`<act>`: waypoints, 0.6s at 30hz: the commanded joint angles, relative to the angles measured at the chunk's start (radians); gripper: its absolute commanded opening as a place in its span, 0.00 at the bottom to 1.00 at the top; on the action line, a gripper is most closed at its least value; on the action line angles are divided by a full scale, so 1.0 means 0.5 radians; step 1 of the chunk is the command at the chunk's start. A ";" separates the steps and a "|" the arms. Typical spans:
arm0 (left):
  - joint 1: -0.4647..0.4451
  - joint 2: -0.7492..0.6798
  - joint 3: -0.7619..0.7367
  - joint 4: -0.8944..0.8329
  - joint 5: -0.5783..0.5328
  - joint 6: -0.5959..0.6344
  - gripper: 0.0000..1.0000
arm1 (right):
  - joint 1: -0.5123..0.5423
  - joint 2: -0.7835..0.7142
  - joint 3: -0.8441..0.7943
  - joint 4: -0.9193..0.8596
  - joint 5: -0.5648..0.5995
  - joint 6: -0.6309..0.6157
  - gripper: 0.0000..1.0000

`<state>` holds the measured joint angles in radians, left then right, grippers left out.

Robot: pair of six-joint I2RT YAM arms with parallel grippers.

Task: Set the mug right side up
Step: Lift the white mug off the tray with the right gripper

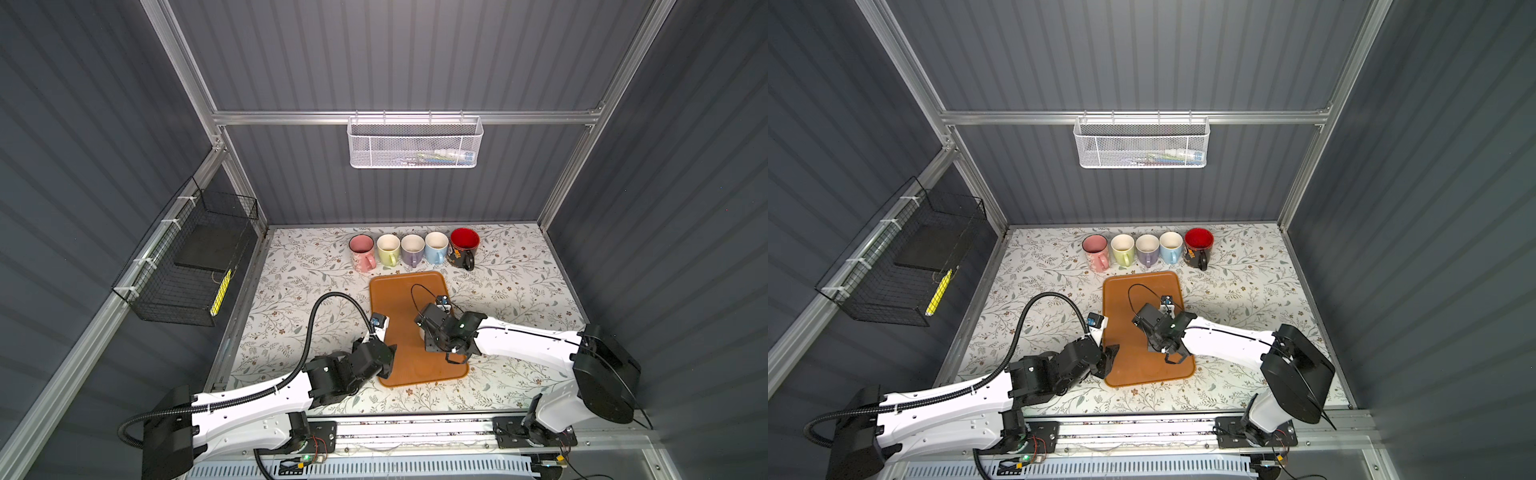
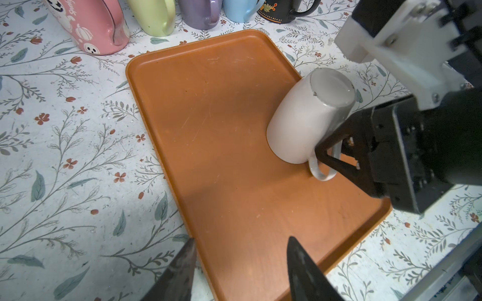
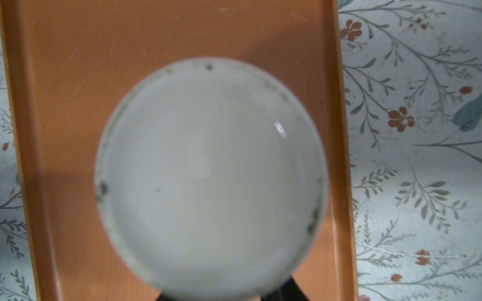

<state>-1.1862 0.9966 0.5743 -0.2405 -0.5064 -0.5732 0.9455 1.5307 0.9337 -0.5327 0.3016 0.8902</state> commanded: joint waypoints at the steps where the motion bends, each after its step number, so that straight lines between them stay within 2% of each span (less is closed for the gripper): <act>1: -0.011 -0.012 -0.032 0.011 -0.051 -0.009 0.57 | 0.008 0.020 0.029 -0.048 0.078 0.000 0.33; 9: -0.011 0.046 -0.020 0.041 -0.052 -0.001 0.58 | 0.008 0.041 0.043 -0.042 0.093 -0.048 0.24; 18: -0.011 0.062 -0.011 0.035 -0.055 -0.011 0.59 | 0.006 0.054 0.043 -0.024 0.096 -0.088 0.10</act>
<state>-1.1862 1.0248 0.5743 -0.2386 -0.5110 -0.5728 0.9455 1.5452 0.9390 -0.5316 0.3294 0.8562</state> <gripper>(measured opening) 0.588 0.156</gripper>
